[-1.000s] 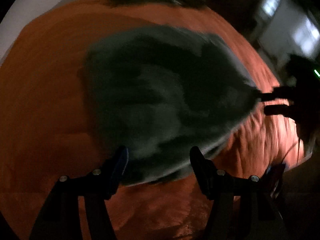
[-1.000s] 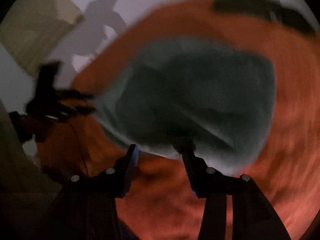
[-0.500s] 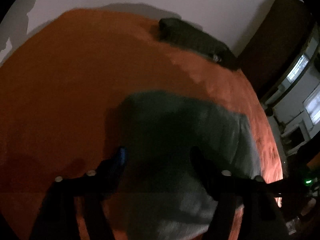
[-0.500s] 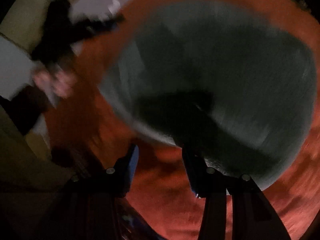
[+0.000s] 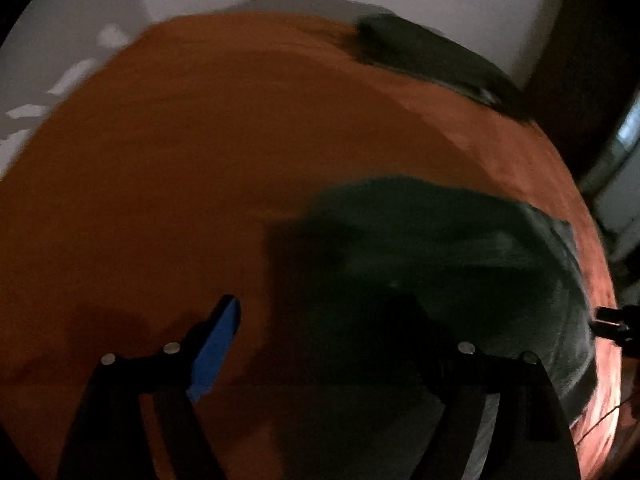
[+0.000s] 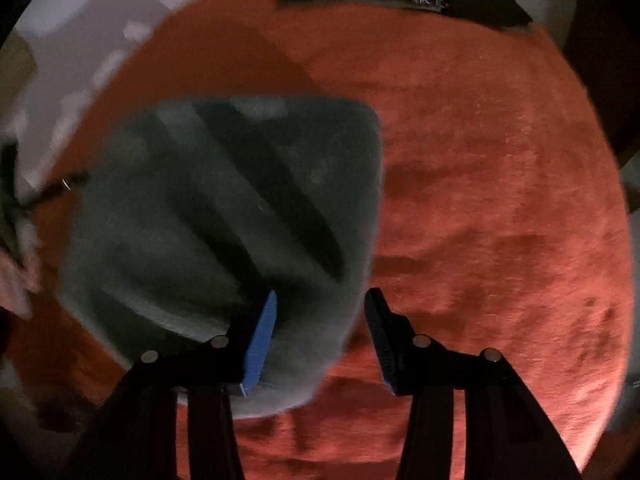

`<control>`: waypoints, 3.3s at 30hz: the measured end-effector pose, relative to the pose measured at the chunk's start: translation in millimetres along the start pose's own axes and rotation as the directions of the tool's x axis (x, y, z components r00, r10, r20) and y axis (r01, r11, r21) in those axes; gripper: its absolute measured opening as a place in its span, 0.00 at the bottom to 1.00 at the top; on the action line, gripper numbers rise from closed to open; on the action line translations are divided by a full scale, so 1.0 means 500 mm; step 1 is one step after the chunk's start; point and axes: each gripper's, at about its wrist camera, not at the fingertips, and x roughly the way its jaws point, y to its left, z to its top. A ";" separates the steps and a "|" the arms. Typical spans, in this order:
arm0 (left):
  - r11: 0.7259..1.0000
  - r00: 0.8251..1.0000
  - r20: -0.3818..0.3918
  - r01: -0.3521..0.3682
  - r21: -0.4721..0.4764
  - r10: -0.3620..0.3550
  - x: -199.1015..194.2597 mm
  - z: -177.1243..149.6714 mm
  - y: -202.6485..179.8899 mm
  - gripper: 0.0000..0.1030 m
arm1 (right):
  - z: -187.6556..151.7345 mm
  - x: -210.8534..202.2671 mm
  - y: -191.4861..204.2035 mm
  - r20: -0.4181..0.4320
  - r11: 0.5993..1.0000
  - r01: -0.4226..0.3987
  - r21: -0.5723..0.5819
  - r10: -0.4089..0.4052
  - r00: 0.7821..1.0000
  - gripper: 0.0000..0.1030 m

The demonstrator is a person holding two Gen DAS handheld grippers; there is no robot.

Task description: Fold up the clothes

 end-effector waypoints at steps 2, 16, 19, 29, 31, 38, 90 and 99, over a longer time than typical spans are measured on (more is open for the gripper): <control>0.997 0.999 0.052 0.007 -0.074 -0.003 -0.032 -0.011 0.012 0.80 | 0.005 -0.014 0.031 0.063 0.987 -0.156 0.027 0.154 0.986 0.41; 1.000 0.996 -0.090 0.021 -0.018 -0.022 0.024 -0.047 -0.064 0.80 | 0.083 0.152 0.336 -0.111 0.948 -0.293 -0.123 0.280 0.954 0.02; 0.999 0.995 -0.088 0.050 -0.022 -0.052 0.034 -0.049 -0.047 0.80 | 0.042 0.110 0.265 -0.093 0.959 -0.276 -0.065 0.270 0.958 0.00; 1.000 0.997 -0.071 -0.014 0.024 0.016 0.047 -0.052 -0.031 0.85 | -0.116 0.025 -0.047 -0.061 0.955 -0.048 0.292 0.068 0.996 0.03; 0.999 0.997 -0.067 -0.043 0.030 0.045 0.032 -0.043 -0.048 0.85 | -0.138 0.014 -0.088 -0.059 0.929 -0.022 0.370 0.047 0.997 0.06; 0.968 0.986 -0.018 0.166 0.190 -0.165 -0.039 -0.031 -0.172 0.85 | -0.092 -0.066 0.092 0.160 0.958 -0.271 0.093 0.254 0.954 0.09; 0.989 0.956 -0.265 -0.141 -0.033 0.127 0.018 0.039 0.067 0.90 | -0.125 -0.116 0.084 0.108 0.995 -0.065 0.081 0.056 0.993 0.32; 0.985 0.969 -0.213 0.144 0.094 -0.122 0.038 0.068 -0.076 0.90 | -0.084 -0.093 0.150 0.087 0.980 -0.198 -0.011 0.198 0.976 0.37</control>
